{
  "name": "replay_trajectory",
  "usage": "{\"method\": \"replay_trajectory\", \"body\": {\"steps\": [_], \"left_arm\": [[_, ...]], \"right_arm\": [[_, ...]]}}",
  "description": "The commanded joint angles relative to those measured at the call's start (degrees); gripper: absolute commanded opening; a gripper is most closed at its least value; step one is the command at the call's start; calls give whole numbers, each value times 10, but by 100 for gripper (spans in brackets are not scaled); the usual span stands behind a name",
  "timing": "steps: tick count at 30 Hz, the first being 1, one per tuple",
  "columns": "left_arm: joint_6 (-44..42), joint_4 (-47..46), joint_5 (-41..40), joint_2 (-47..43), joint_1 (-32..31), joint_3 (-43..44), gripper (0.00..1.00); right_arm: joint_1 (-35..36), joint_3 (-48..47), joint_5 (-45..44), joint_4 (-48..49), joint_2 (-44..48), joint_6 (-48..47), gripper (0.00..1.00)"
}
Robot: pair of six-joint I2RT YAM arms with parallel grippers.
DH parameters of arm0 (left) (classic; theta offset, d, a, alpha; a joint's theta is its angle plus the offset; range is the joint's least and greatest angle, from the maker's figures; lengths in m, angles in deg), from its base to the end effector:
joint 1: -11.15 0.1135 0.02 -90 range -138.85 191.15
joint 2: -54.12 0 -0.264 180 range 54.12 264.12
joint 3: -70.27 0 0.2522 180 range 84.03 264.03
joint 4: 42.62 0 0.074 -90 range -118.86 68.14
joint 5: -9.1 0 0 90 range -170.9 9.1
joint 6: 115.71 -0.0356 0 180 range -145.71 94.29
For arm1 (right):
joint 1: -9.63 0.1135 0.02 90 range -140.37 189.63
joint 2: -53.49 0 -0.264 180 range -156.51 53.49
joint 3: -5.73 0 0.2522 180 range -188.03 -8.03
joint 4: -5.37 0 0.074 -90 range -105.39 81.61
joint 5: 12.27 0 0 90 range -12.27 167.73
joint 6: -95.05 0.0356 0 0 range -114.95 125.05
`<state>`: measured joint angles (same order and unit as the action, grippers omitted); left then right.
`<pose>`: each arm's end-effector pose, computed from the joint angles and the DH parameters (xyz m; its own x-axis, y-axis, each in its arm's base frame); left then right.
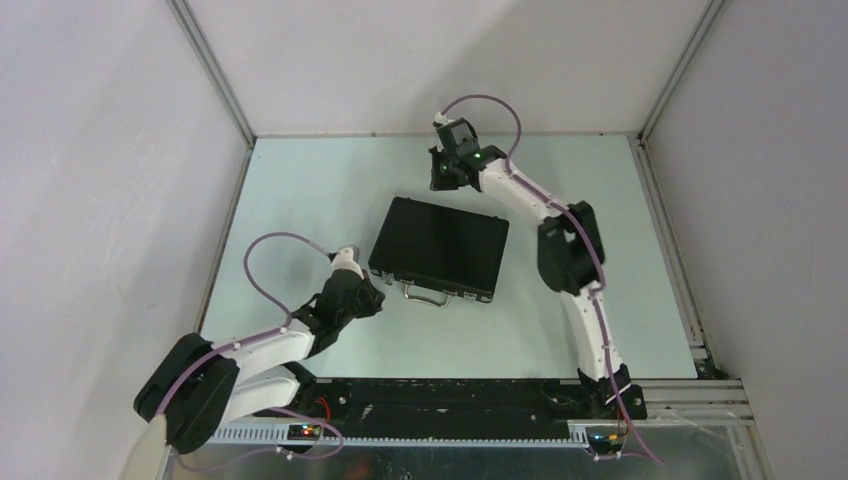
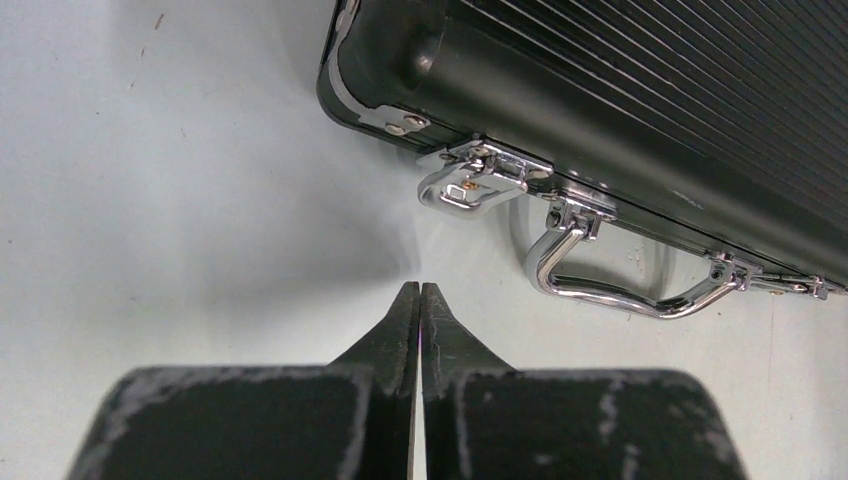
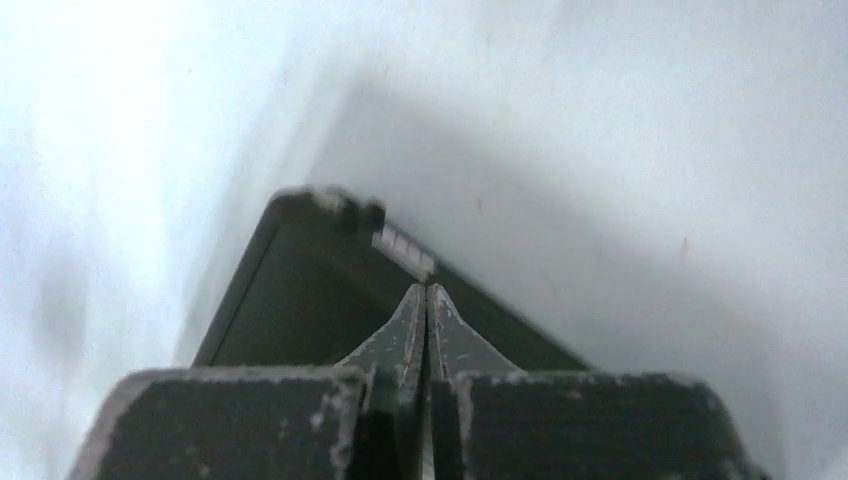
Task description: Pack up texas hold em set
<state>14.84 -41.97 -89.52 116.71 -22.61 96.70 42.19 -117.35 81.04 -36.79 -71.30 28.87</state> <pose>0.1605 -0.1009 0.1336 -0.6708 -0.3247 -0.6667 0.0178 0.8917 -0.4523 0.4217 0.2717 0.2469 -0.7655 -0.0104 -0.6433 -0.2877 0.8999 0.3278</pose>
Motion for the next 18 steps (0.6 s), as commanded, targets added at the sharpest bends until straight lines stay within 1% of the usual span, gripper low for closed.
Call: {"method": "replay_trajectory", "body": {"steps": [1, 2, 3, 4, 6, 8, 10, 11, 13, 15, 18], "left_arm": [[-14, -30, -2, 13, -1, 27, 0], [-13, -31, -2, 20, -2, 29, 0], [-13, -34, -2, 24, -2, 31, 0], [-13, -37, -1, 33, -2, 32, 0], [-15, -46, -2, 52, -1, 45, 0], [-19, -51, 0, 77, 1, 54, 0], [-23, -54, 1, 103, 8, 76, 0], [-24, -53, 2, 119, 15, 81, 0], [-29, -57, 9, 142, 27, 93, 0], [-33, -69, 24, 166, 34, 102, 0], [-29, -98, 49, 192, 35, 110, 0]], "right_arm": [[-4, -191, 29, -100, -132, -6, 0], [-3, -211, 41, -121, -166, -8, 0], [-3, -244, 71, -140, -180, -14, 0], [-1, -256, 85, -150, -203, -18, 0], [3, -264, 151, -171, -217, -33, 0], [7, -233, 191, -177, -208, -50, 0], [12, -173, 207, -163, -178, -65, 0], [12, -125, 211, -144, -165, -70, 0], [12, -65, 231, -112, -120, -71, 0], [10, -34, 243, -103, -105, -71, 0], [8, -28, 257, -113, -107, -79, 0]]}}
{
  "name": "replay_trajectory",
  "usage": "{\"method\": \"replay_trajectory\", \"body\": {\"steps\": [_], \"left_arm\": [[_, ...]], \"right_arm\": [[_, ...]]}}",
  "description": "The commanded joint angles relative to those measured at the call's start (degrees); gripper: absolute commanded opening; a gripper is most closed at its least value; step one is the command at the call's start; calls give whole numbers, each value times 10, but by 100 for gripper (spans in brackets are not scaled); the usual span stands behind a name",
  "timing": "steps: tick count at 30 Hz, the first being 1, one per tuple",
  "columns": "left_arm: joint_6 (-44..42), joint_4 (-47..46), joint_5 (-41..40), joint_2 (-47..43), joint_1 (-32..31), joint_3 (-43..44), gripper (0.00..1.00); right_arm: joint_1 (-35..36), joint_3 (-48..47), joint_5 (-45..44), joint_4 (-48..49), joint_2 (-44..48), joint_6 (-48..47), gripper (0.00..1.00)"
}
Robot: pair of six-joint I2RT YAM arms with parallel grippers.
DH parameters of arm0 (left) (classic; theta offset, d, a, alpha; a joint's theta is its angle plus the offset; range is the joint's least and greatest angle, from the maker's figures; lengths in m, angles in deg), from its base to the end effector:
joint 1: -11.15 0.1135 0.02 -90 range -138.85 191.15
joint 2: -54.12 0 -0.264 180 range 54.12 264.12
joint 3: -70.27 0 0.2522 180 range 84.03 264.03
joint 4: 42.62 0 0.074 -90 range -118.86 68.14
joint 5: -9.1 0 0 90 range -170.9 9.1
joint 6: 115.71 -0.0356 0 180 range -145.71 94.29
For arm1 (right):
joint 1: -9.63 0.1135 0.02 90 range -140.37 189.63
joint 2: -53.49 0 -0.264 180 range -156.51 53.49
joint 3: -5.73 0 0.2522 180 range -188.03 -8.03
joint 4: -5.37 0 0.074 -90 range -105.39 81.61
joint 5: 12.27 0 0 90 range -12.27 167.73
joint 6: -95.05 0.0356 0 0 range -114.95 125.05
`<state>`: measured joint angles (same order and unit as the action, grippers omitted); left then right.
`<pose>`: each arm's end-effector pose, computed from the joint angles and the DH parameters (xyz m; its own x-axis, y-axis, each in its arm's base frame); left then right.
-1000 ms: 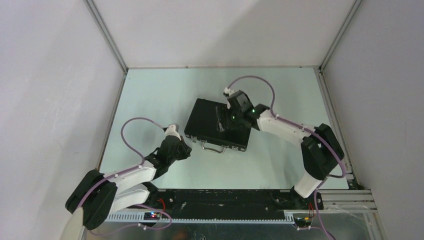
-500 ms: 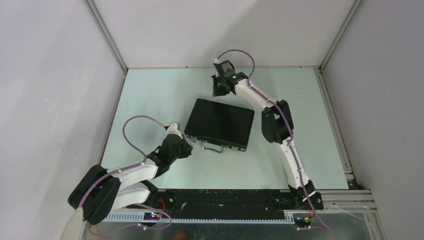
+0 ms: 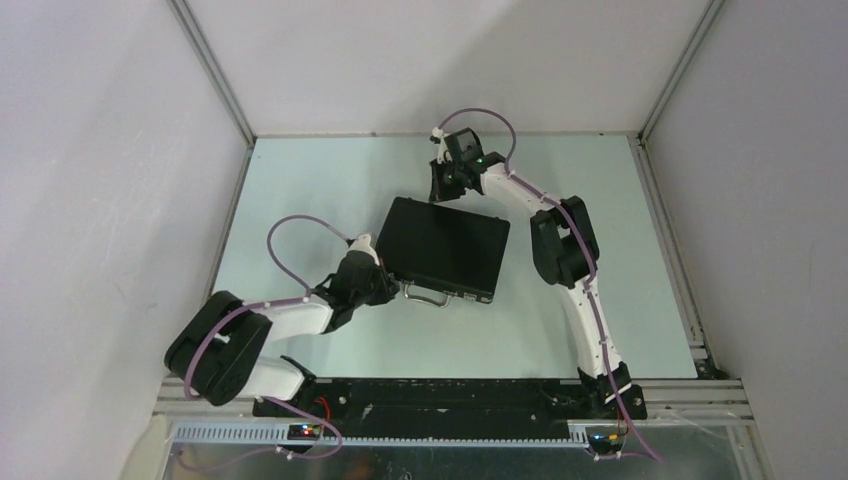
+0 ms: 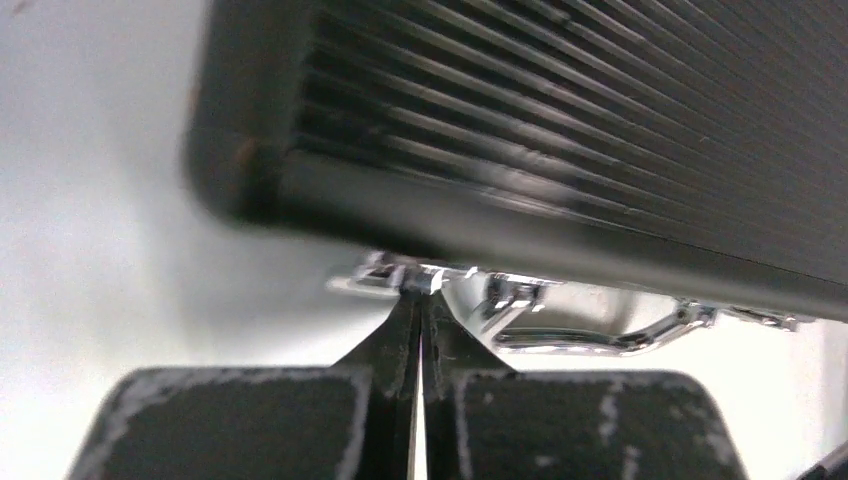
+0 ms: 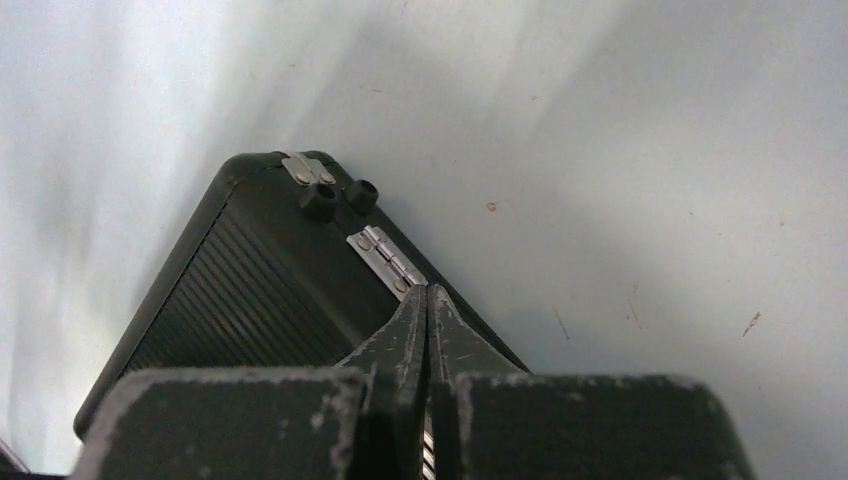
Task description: Pack up texas hold em set
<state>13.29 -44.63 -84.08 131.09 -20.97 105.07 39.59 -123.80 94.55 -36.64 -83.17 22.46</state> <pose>0.1968 -0.1212 0.1307 -0.7360 -0.2799 -0.6164 0.0409 0.8905 -0.4532 0.4566 0.2751 0.1816 -0.8173 -0.1405 -0.5588 -0.4166 0.8141 0.4046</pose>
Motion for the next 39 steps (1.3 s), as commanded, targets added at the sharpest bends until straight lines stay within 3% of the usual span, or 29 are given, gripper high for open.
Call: {"method": "replay_trajectory", "body": {"steps": [1, 7, 15, 19, 20, 21, 23, 29, 31, 34, 39], "left_arm": [[-10, -79, -3, 57, 19, 26, 0], [-15, -89, -18, 63, 19, 24, 0], [-15, 117, -95, -89, 13, -1, 0], [-15, 146, -126, -121, 13, -3, 0], [-16, 143, -129, -116, 13, -2, 6], [-21, 132, -130, -112, 14, 0, 22], [-30, 104, -122, -87, 14, 5, 38], [-48, 41, -107, -48, 14, 13, 64], [-59, 18, -94, -48, 13, 7, 61], [-67, 11, -89, -40, 14, 9, 42], [-75, -18, -64, 3, 13, 23, 36]], "right_arm": [[34, 36, 126, -121, 7, -16, 0], [37, 48, 124, -126, 2, -24, 0], [14, 50, 92, -115, 11, 2, 0], [15, 55, 85, -112, 16, 0, 0], [15, 55, 85, -112, 15, -1, 0], [15, 54, 85, -112, 14, -2, 0], [15, 52, 86, -113, 12, -3, 0], [17, 52, 85, -116, 10, -5, 0], [16, 52, 84, -116, 9, -7, 0], [16, 51, 84, -115, 8, -7, 0], [19, 47, 87, -117, 4, -8, 0]]}}
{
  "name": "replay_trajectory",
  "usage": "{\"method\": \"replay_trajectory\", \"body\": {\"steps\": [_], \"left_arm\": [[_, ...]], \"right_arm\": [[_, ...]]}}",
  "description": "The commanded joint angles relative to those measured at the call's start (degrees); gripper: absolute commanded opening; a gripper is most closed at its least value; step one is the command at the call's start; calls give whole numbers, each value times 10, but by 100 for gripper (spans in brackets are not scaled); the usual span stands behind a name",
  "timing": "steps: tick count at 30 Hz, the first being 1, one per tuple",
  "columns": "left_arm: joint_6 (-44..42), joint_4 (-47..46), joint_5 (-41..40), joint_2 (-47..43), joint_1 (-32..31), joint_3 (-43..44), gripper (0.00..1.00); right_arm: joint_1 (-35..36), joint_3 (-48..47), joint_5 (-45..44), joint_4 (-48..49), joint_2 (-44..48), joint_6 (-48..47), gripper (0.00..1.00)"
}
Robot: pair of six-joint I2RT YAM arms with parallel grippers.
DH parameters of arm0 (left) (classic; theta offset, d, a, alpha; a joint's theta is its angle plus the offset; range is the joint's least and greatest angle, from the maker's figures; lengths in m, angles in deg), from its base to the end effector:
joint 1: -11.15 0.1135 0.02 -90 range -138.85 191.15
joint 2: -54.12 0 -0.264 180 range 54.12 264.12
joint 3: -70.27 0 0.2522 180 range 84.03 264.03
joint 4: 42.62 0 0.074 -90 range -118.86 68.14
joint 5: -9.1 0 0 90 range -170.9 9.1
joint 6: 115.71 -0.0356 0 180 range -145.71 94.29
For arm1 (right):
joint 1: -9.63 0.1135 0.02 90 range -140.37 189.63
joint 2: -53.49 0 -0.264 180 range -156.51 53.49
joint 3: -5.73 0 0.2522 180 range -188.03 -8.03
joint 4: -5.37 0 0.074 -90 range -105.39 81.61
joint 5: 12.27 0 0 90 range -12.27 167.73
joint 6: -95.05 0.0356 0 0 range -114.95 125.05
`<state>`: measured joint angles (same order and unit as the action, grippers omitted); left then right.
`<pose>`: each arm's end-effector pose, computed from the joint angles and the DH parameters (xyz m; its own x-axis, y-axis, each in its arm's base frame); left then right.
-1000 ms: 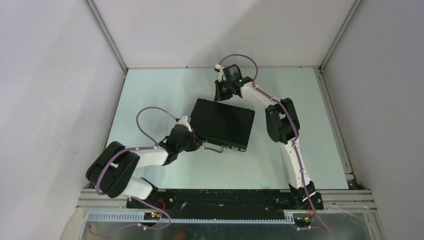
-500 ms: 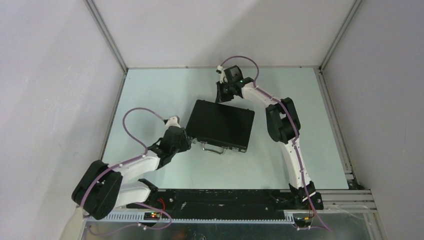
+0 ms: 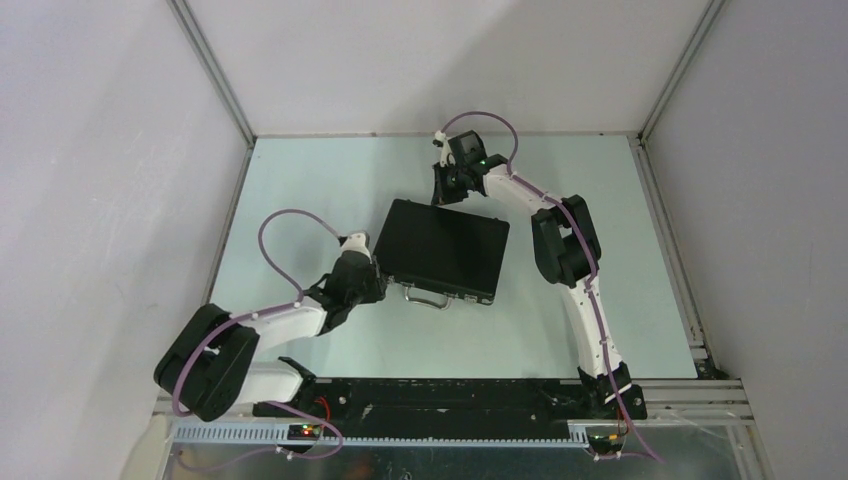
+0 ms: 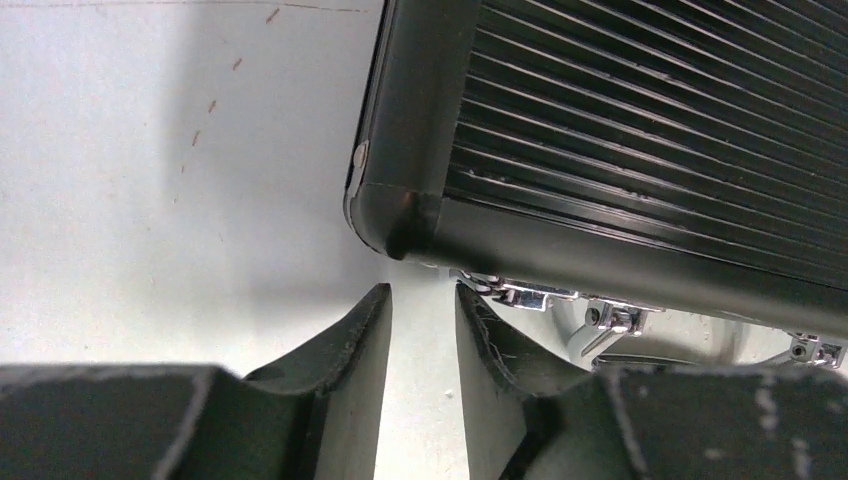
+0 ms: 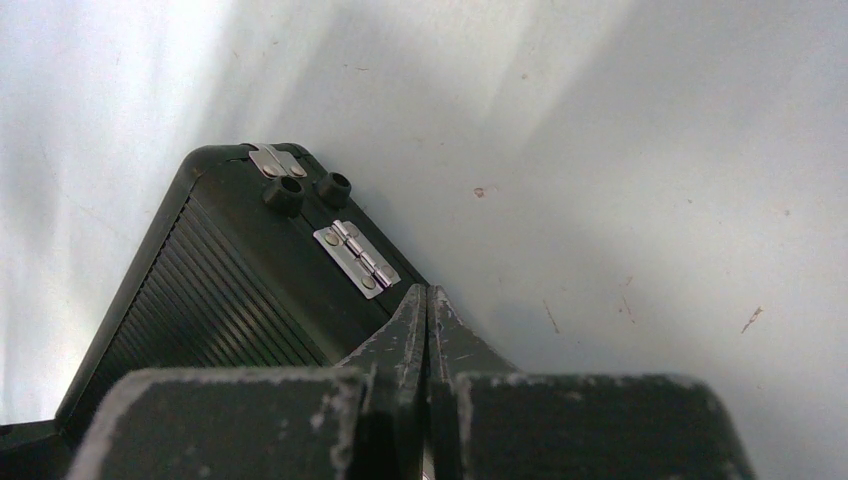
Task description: Pack up texas hold em set
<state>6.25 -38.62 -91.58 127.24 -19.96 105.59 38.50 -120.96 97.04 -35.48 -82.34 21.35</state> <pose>0.1951 -0.1100 0.1389 -0.6903 -0.1909 -0.6979 0.0283 0.9567 -0.2898 0.4563 0.2650 0.1750 -0.8239 -0.1518 -0.5460 -0.4278 0.7985 0.4235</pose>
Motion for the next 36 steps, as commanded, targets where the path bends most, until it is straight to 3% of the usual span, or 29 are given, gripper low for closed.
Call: {"method": "replay_trajectory", "body": {"steps": [1, 6, 11, 17, 22, 24, 25, 28, 31, 33, 36], "left_arm": [[-3, -81, 12, 51, 3, 19, 35], [12, -34, -24, 28, -2, 21, 32], [27, 42, -42, -54, -4, 6, 32], [24, 125, -61, -186, -4, -2, 33], [0, 178, -95, -271, 1, 28, 35], [-17, 173, -107, -284, 10, 31, 49], [-24, 162, -111, -292, 12, 31, 63], [-64, 114, -153, -315, 15, 24, 74], [-119, 31, -178, -346, 14, -3, 96], [-160, -34, -200, -354, 14, -22, 99], [-249, -115, -214, -336, 14, -33, 100]], "right_arm": [[30, 17, 62, -130, -6, 2, 0], [29, 16, 57, -134, -6, 2, 0], [28, 37, 32, -122, 30, 5, 0], [23, 109, -42, -75, 132, 24, 3], [18, 234, -121, 4, 265, 43, 9], [14, 303, -150, 44, 327, 53, 11], [10, 356, -171, 75, 372, 61, 12], [4, 473, -249, 159, 473, 61, 21], [0, 610, -320, 265, 596, 53, 35], [-6, 675, -376, 314, 653, 39, 51], [-15, 750, -437, 388, 723, -13, 66]]}}
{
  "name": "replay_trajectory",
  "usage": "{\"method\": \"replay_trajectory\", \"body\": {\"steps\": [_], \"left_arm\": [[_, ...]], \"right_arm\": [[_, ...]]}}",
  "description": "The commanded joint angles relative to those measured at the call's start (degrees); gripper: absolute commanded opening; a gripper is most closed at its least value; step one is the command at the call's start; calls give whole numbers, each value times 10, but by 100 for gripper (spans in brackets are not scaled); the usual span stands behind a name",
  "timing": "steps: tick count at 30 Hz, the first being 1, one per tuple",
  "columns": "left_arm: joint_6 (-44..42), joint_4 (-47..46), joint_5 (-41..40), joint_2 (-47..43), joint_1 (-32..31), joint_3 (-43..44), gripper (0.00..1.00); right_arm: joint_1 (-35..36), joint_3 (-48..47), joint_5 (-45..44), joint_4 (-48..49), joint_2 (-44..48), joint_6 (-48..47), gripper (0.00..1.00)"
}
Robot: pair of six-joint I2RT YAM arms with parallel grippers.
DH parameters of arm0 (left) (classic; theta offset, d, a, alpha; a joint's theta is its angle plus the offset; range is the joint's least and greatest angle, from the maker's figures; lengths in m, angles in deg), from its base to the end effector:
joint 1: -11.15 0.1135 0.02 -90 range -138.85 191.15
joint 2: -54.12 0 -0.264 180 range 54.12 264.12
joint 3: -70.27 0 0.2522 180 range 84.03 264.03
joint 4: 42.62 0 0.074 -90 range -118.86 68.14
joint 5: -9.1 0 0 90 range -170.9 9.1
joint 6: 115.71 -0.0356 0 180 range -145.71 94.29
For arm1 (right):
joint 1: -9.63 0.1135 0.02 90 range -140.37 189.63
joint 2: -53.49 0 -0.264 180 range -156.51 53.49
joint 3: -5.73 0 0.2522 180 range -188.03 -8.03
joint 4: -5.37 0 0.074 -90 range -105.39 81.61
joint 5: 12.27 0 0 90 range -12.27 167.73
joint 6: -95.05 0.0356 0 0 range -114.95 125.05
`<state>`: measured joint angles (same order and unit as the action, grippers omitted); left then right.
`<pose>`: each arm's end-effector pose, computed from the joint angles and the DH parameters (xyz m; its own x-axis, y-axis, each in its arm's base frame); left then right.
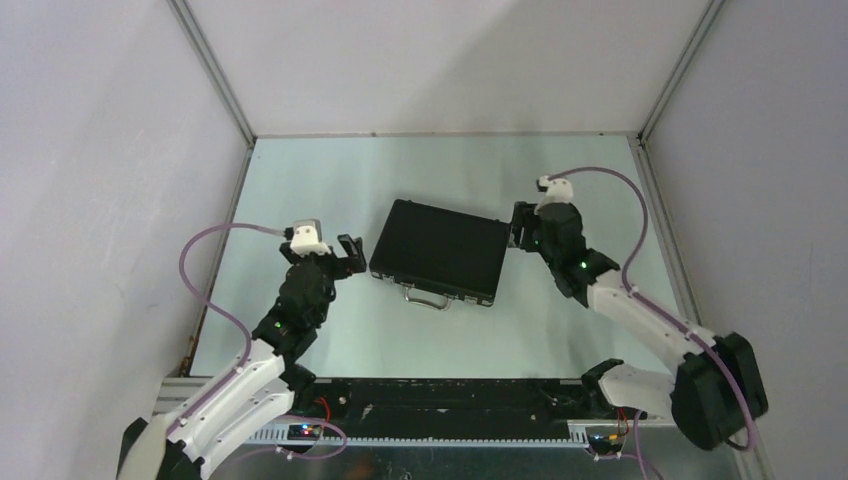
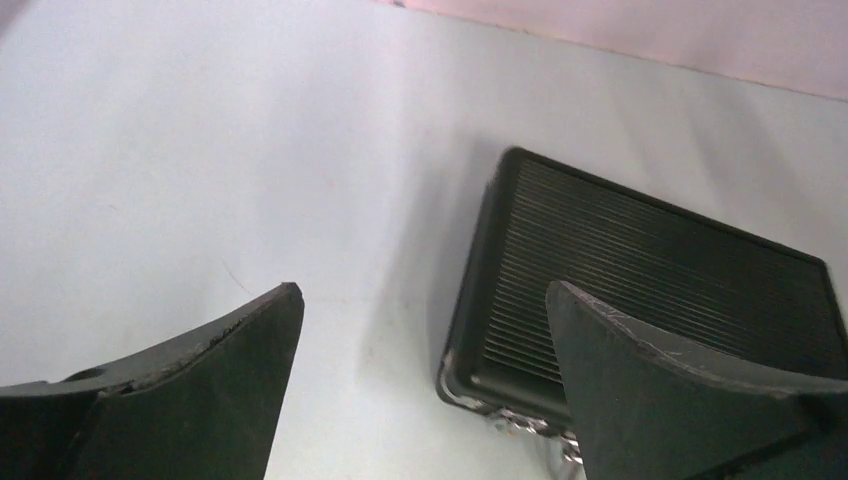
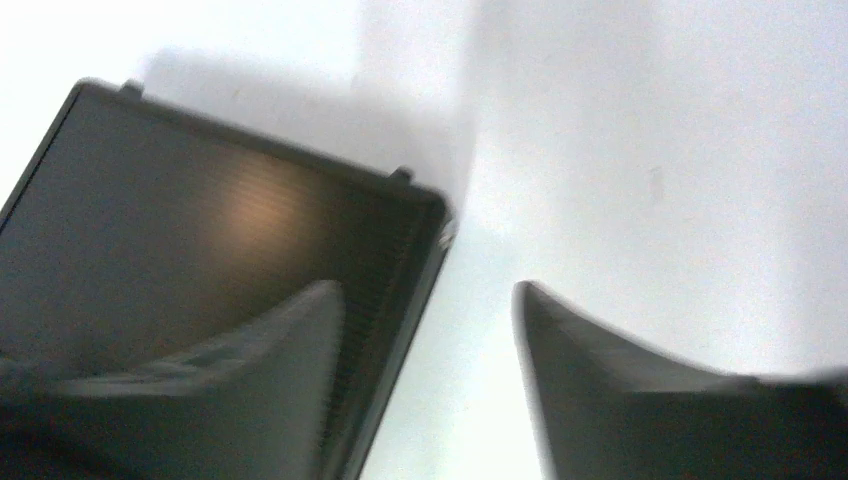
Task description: Pack up texas hold em set
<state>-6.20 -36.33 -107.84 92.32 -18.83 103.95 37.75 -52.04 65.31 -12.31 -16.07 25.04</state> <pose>0.1534 -0.0699 0.2371 -0.1732 -0.2438 -0.9542 0.0023 0.9688 -0.2480 0.2412 0.1202 0.2558 -0.5087 0.1067 -0.8543 -0.1290 0.9716 0.1982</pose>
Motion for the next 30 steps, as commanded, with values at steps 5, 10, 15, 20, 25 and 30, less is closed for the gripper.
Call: {"method": "replay_trajectory", "body": {"steps": [5, 10, 15, 20, 25, 30], "left_arm": [[-233, -267, -121, 107, 21, -27, 100], [-231, -320, -89, 168, 112, -37, 100], [-122, -353, 66, 189, 252, -67, 100], [-99, -378, 125, 236, 293, -67, 100], [-90, -397, 110, 221, 296, -89, 100], [-90, -376, 111, 232, 296, -70, 100]], "right_arm": [[-6, 158, -157, 307, 117, -165, 99], [-77, 192, -154, 294, 131, -164, 99], [-168, 281, -33, 439, 103, -192, 99], [-206, 250, 26, 416, 45, -199, 100], [-237, 286, 53, 484, 19, -181, 100], [-243, 351, -4, 696, -89, -188, 99]]}}
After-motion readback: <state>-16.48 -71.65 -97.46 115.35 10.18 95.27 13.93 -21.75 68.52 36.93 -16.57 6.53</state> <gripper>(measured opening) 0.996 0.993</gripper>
